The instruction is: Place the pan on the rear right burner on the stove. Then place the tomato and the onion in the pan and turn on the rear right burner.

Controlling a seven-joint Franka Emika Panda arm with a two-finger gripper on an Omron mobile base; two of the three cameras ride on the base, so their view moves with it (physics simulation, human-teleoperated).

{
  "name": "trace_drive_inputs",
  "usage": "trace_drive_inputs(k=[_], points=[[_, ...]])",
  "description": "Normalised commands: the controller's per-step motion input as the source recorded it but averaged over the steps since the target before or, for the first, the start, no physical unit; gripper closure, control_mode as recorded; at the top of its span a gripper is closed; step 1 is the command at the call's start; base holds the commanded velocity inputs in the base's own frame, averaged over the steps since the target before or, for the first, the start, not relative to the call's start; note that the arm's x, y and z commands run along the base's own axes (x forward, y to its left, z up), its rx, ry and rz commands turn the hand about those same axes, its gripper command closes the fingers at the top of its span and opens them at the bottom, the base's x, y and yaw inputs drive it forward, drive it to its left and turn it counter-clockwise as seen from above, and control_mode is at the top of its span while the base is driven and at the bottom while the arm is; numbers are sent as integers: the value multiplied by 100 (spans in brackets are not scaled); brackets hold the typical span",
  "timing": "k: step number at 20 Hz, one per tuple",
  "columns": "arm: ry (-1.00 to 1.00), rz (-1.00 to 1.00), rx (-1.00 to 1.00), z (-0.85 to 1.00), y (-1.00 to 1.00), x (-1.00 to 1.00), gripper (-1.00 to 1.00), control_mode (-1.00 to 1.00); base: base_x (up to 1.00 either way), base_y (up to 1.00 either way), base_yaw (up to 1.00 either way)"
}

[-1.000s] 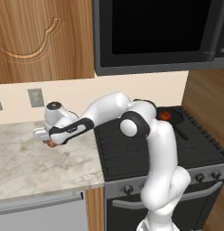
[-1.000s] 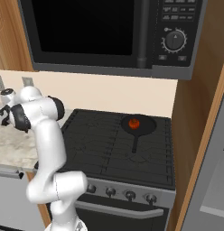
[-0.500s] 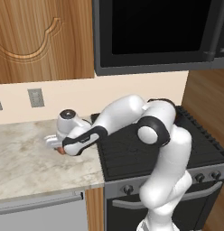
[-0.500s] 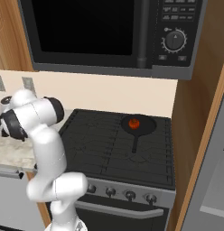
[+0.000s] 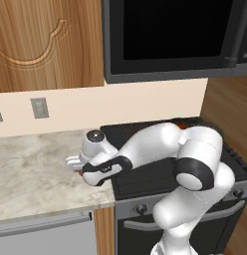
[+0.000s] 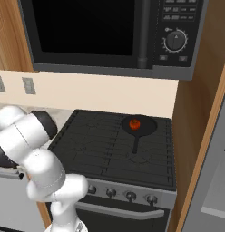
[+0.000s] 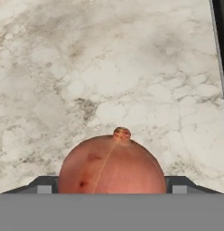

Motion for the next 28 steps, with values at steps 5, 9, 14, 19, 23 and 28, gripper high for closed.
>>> trace_drive_inputs(k=[5, 9, 14, 19, 23, 28], points=[[0, -3, 1, 21, -72, -7, 100, -100, 0, 0, 0], [0, -2, 1, 35, -66, 0, 100, -100, 0, 0, 0], [0, -1, 1, 40, -63, 0, 100, -100, 0, 0, 0], [0, -2, 0, 24, -71, 0, 100, -100, 0, 0, 0], [0, -3, 0, 14, -67, 0, 100, -100, 0, 0, 0], [0, -4, 0, 13, -76, 0, 100, -100, 0, 0, 0]])
